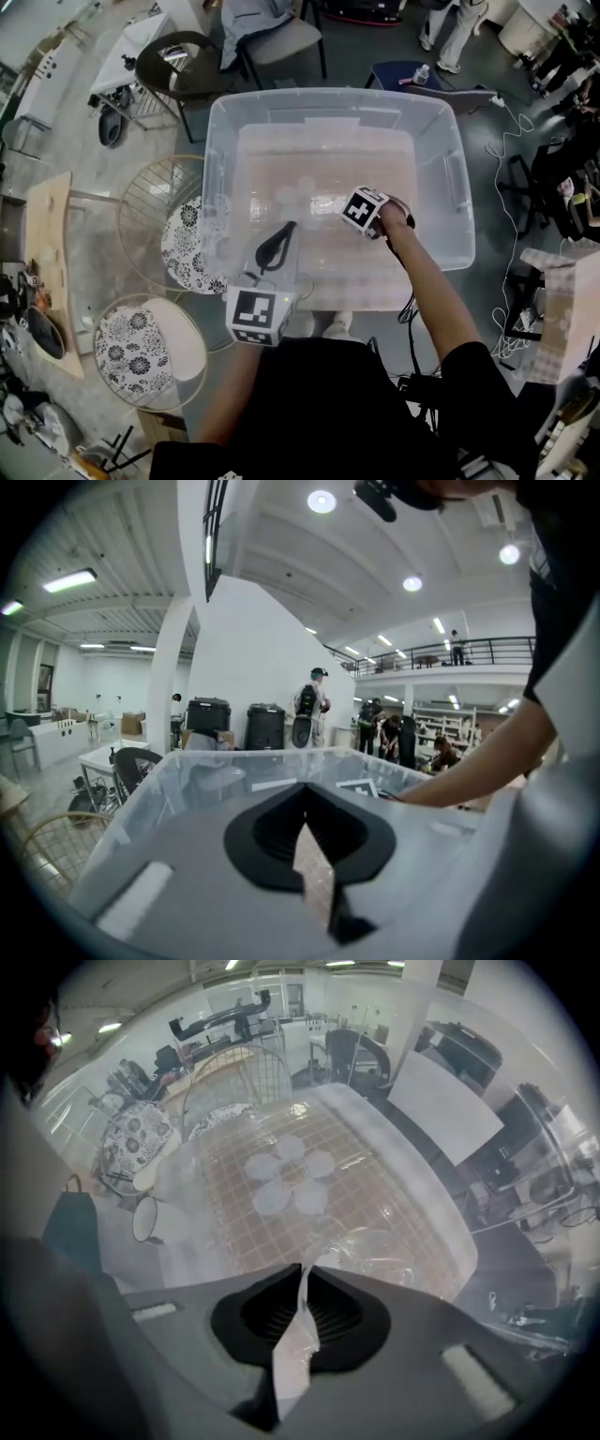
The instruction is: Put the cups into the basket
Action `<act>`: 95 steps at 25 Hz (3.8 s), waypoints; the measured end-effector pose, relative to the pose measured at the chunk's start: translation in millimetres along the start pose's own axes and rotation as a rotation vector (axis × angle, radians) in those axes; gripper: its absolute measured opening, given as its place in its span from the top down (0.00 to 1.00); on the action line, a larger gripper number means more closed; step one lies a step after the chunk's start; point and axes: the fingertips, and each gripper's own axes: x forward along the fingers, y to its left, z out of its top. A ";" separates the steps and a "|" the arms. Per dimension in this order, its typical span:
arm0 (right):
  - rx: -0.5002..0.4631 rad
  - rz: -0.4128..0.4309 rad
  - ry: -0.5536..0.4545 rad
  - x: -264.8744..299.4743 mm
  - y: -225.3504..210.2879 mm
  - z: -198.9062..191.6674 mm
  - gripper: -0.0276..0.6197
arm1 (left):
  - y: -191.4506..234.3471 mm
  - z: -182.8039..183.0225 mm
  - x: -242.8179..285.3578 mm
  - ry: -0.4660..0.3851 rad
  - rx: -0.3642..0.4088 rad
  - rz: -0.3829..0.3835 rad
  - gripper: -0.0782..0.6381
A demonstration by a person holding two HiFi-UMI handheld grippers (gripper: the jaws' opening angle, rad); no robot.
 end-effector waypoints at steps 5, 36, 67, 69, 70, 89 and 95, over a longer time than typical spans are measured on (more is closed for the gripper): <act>-0.012 0.009 0.056 16.2 -4.9 -6.8 0.92 | 4.4 -1.5 -1.7 0.002 0.002 0.008 0.88; -0.083 -0.007 0.155 51.6 2.2 -23.9 0.80 | 9.8 -8.3 -7.9 0.009 -0.017 0.018 0.88; 0.167 -0.066 -0.519 -154.5 17.0 7.4 0.95 | -7.1 7.3 -9.8 -0.063 -0.039 0.017 0.88; 0.200 -0.090 -0.600 -178.9 19.2 10.0 0.95 | -10.2 10.5 -10.1 -0.069 -0.036 0.014 0.88; 0.216 -0.106 -0.641 -191.0 20.5 11.2 0.95 | -11.6 12.3 -10.2 -0.072 -0.035 0.012 0.88; 0.337 -0.394 -1.321 -330.6 78.4 -10.6 0.95 | -40.8 34.5 -22.7 -0.137 0.022 -0.003 0.88; 0.349 -0.413 -1.373 -338.0 90.5 -15.0 0.95 | -50.8 38.7 -29.2 -0.150 0.040 -0.003 0.88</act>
